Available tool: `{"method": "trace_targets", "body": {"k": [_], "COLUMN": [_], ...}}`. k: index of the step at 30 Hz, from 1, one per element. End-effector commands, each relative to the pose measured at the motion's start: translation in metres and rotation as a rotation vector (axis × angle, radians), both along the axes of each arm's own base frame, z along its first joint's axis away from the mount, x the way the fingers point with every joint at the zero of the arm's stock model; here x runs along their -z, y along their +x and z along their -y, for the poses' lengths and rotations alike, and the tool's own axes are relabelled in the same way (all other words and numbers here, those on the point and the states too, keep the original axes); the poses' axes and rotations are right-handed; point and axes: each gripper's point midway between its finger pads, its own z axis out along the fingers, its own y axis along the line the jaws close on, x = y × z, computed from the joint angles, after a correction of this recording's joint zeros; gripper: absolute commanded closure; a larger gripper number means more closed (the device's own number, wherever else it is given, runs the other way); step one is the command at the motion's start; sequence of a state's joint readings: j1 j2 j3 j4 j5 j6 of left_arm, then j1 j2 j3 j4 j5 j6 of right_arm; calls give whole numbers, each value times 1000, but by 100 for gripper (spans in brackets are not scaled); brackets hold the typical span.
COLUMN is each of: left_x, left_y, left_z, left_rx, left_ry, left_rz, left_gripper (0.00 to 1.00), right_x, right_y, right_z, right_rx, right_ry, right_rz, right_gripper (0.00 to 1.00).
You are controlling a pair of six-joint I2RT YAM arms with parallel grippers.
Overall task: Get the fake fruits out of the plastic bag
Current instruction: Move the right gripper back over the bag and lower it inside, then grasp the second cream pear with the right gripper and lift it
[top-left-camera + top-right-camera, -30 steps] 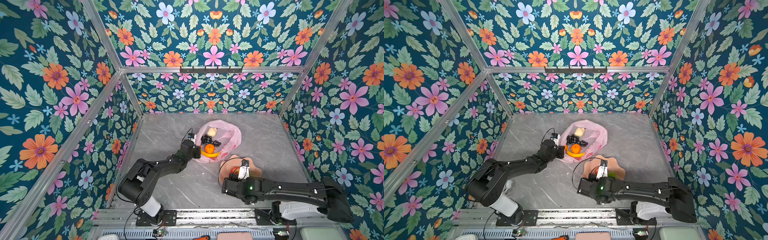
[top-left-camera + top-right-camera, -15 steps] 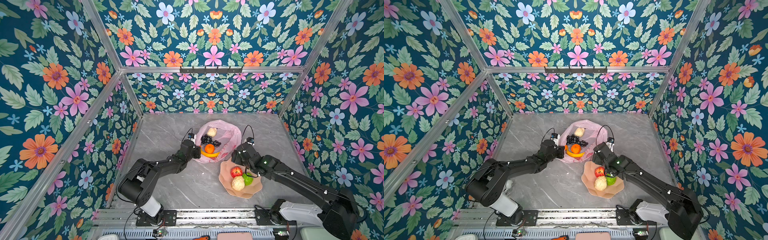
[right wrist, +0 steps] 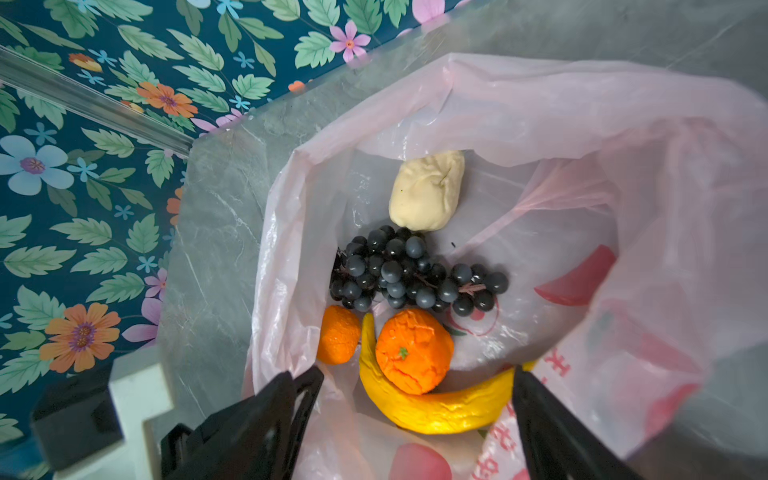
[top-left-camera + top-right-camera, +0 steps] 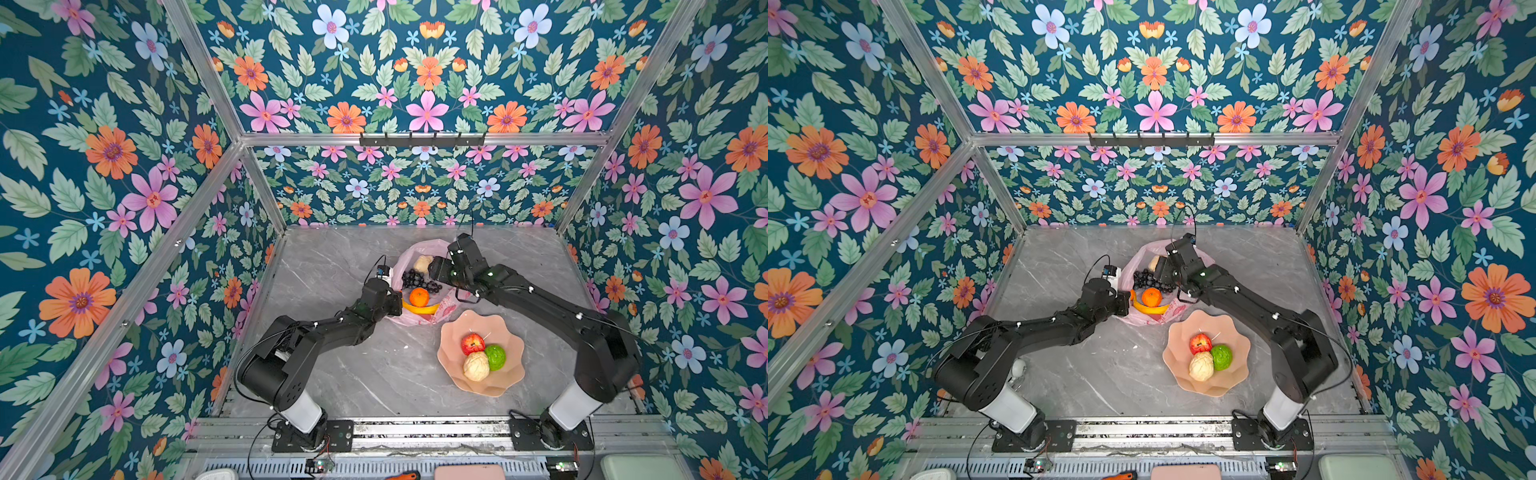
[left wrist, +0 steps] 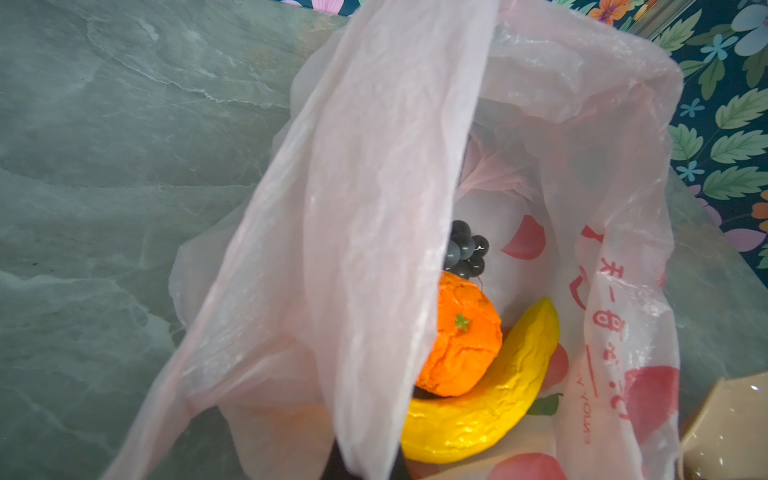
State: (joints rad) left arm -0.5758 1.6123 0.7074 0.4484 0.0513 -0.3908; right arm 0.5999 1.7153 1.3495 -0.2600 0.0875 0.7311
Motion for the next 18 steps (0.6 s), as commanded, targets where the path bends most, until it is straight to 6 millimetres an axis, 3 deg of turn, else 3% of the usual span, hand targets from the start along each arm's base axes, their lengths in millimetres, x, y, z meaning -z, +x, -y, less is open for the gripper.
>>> {"method": "trace_targets", "body": {"k": [1,7,18], "left_x": [-2,-2,-2], "left_y": [0,1,0], "left_z": [2,1,1], "left_rx": [7,6,6], "left_ry": [-5,-5,-5], "left_rz": [1,3,3], "left_gripper": [100,100,100], "right_x": [7,45,76], "right_y": [22,60,99], "right_z": [-9,-13,-24], "right_rx": [10,80,129], "right_ry": [62,101,139], "right_rz": [-15,-88,-113], "right_gripper": [18,20,20]}}
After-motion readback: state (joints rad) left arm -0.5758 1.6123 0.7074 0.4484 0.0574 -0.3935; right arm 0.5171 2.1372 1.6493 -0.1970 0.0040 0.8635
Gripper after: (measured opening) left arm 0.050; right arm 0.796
